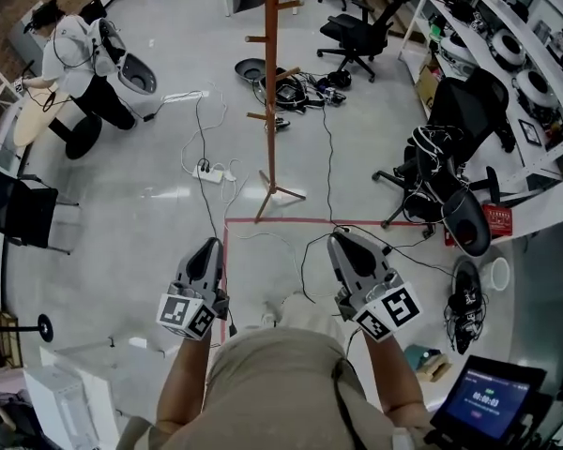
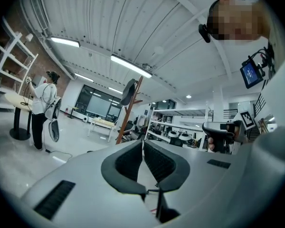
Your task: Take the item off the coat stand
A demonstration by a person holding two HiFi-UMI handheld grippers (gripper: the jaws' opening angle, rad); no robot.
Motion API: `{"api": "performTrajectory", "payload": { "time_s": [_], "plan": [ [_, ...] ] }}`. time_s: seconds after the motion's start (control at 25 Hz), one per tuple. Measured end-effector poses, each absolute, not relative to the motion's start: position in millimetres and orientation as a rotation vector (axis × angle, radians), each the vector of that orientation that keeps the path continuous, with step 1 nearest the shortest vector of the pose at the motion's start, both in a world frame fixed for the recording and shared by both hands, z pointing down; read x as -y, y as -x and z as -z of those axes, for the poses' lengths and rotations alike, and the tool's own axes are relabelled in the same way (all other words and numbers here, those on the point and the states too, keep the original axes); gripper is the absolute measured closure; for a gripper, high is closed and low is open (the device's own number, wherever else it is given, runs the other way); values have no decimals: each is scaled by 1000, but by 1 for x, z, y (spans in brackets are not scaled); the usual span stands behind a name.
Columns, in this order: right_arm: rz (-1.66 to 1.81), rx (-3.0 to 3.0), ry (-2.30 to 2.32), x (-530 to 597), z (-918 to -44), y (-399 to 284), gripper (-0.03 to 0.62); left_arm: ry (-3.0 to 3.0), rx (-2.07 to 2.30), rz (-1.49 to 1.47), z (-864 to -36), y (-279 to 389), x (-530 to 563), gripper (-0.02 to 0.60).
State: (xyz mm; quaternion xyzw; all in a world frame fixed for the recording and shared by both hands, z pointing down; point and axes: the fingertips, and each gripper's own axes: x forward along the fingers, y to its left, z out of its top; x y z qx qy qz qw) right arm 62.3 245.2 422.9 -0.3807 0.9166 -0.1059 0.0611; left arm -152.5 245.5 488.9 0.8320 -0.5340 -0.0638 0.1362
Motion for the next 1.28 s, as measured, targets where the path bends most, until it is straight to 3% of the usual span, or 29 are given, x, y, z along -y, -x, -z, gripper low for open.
{"api": "performTrajectory", "payload": {
  "time_s": [0.6, 1.28],
  "plan": [
    [274, -2864, 1074, -182, -411, -108, 569, -2394, 1559, 96, -483, 105, -190, 568],
    [340, -2830, 1140, -136, -414, -63, 569, -2499, 1491, 49, -473, 126, -148, 566]
  ]
}}
